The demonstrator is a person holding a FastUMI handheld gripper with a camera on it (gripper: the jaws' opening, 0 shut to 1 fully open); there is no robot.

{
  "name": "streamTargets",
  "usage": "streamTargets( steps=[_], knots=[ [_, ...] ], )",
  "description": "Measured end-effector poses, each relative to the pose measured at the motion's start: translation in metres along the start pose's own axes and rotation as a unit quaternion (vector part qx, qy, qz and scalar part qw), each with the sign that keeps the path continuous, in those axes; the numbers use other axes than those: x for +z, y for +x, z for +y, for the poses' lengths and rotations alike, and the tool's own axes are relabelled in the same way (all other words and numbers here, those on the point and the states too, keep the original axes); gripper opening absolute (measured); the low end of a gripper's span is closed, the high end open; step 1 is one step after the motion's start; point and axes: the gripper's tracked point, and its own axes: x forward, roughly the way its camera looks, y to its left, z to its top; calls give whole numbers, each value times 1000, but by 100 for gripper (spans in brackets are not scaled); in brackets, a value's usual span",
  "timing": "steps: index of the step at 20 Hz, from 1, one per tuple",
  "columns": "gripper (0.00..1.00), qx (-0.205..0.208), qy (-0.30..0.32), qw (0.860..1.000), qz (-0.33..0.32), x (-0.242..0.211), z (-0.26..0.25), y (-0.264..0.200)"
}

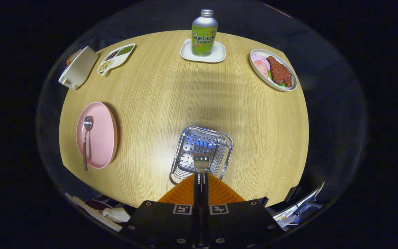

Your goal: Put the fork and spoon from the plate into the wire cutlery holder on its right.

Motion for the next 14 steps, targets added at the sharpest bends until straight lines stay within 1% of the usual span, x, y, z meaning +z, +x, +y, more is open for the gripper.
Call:
streamTargets(
  steps=[1, 4, 5, 6, 7, 8, 10, 11, 12, 13, 14],
  knots=[
    [7, 0, 0, 1000, 2, 2, -1, 2],
    [10, 1, 2, 1000, -5, 9, 0, 1],
    [15, 0, 3, 1000, -14, 12, 0, 0],
    [17, -3, 4, 1000, -27, 18, -1, -2],
    [30, -6, 7, 999, -41, 22, -1, -7],
    [35, -6, 14, 998, -57, 28, -1, -12],
    [50, 0, 28, 995, -98, 41, 6, -25],
    [64, 1, 35, 992, -119, 47, 11, -32],
    [73, 3, 42, 988, -147, 54, 17, -39],
    [92, 5, 47, 984, -171, 60, 26, -45],
    [98, 10, 54, 979, -199, 67, 36, -54]
  ],
)
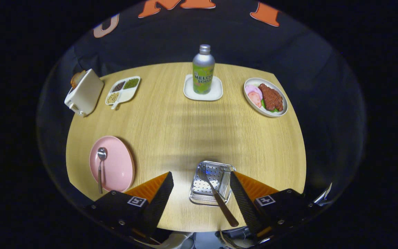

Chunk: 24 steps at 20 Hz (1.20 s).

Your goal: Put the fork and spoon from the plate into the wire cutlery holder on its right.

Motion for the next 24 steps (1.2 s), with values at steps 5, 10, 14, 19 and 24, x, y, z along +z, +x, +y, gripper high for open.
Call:
streamTargets(
  steps=[5, 10, 14, 19, 24],
  knots=[
    [99, 35, 3, 994, -100, 9, 82, -17],
    [100, 73, -34, 990, -118, -24, 177, -1],
    [100, 98, -42, 987, -116, -49, 238, 19],
    [99, 106, -71, 987, -94, -77, 277, 41],
    [77, 103, -77, 989, -71, -93, 289, 56]
  ],
)
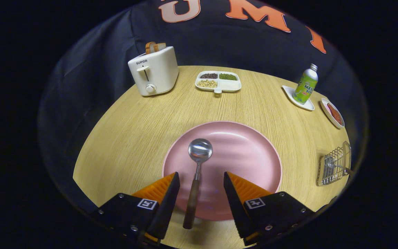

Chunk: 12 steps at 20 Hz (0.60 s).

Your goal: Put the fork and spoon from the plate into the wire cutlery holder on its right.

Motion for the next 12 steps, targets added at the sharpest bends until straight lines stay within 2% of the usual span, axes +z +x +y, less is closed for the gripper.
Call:
streamTargets(
  steps=[2, 3, 8, 10, 11, 12],
  knots=[
    [65, -6, 1, 1000, 5, -3, -1, 5],
    [56, -8, 2, 1000, 8, -4, -1, 6],
    [36, -1, 12, 1000, 27, -14, 5, 14],
    [23, -4, 11, 999, 30, -15, 4, 14],
    [12, -3, 13, 999, 33, -15, 2, 16],
    [10, 2, 23, 999, 39, -16, 3, 13]
  ],
)
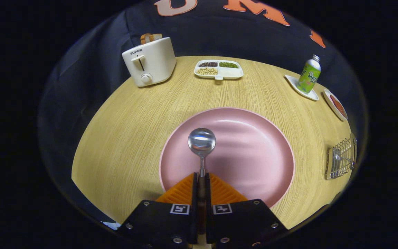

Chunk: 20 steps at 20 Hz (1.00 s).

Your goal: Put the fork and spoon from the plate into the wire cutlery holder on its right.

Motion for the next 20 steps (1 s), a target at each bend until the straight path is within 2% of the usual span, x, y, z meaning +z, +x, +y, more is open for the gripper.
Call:
streamTargets(
  steps=[3, 8, 20],
  knots=[
    [5, 4, 18, 1000, 4, 2, -6, -9],
    [5, 3, 27, 1000, 9, -1, -38, -41],
    [5, -36, 36, 997, 52, 8, -163, -136]
  ],
)
